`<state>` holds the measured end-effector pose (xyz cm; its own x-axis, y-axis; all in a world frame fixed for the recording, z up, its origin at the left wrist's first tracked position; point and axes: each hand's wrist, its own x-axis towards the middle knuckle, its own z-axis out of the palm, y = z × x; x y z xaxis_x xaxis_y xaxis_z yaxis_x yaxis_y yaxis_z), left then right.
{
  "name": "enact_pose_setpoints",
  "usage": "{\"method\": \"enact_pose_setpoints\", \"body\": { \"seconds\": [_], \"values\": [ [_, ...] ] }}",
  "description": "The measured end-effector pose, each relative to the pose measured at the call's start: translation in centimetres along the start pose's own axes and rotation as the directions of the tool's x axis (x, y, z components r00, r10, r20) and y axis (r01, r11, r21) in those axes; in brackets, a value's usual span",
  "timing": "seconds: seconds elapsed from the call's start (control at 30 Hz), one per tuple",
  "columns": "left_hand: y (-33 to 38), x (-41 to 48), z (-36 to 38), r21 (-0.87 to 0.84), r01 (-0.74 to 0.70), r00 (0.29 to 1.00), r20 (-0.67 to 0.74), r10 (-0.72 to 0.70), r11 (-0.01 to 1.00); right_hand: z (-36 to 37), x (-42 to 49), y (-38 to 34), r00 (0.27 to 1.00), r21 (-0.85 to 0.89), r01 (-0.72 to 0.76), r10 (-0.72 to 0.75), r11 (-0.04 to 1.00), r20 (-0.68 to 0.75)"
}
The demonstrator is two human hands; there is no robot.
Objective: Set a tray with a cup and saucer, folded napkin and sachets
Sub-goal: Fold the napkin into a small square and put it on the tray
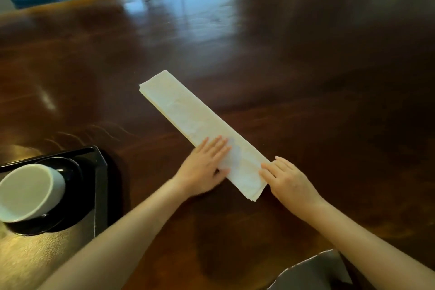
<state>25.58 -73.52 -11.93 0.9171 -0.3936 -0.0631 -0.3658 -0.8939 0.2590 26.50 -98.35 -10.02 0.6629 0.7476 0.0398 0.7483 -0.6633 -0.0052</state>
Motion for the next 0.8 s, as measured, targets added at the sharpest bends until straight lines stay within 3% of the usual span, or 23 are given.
{"method": "enact_pose_setpoints", "body": {
  "seconds": [0.07,0.13,0.3,0.43,0.53,0.67,0.73,0.8],
  "values": [
    [3.3,-2.0,1.0,-0.078,-0.128,0.988,-0.095,0.12,0.989,0.3,0.5,0.5,0.998,0.018,0.032,-0.031,0.999,-0.048],
    [5.7,-3.3,2.1,-0.094,-0.154,0.983,-0.114,0.143,0.984,0.4,0.7,0.9,0.997,0.046,0.05,-0.047,0.998,-0.067],
    [7.7,-3.1,2.6,-0.203,-0.063,0.966,-0.258,0.009,0.977,0.1,0.5,0.5,0.997,0.156,0.067,-0.06,0.985,-0.052],
    [8.1,-2.9,2.2,-0.182,-0.048,0.945,-0.326,-0.014,0.982,0.2,-0.7,0.8,0.995,0.212,0.059,-0.073,0.976,0.063],
    [7.7,-3.7,1.3,-0.329,-0.025,0.942,-0.324,-0.088,0.944,0.1,-1.4,1.7,0.992,0.297,-0.023,-0.015,0.955,0.125],
    [7.2,-5.0,0.0,-0.667,0.057,0.894,-0.297,-0.335,0.743,-1.7,0.1,1.4,0.992,0.583,-0.113,0.126,0.804,0.019],
    [6.9,-5.4,-0.8,-0.823,0.077,0.858,-0.233,-0.458,0.563,-2.9,1.4,1.3,0.981,0.737,-0.152,0.191,0.659,0.032],
    [6.4,-5.6,-1.6,-0.935,0.068,0.82,-0.146,-0.553,0.347,-3.8,3.0,1.0,0.958,0.837,-0.257,0.239,0.484,0.157]
  ]
}}
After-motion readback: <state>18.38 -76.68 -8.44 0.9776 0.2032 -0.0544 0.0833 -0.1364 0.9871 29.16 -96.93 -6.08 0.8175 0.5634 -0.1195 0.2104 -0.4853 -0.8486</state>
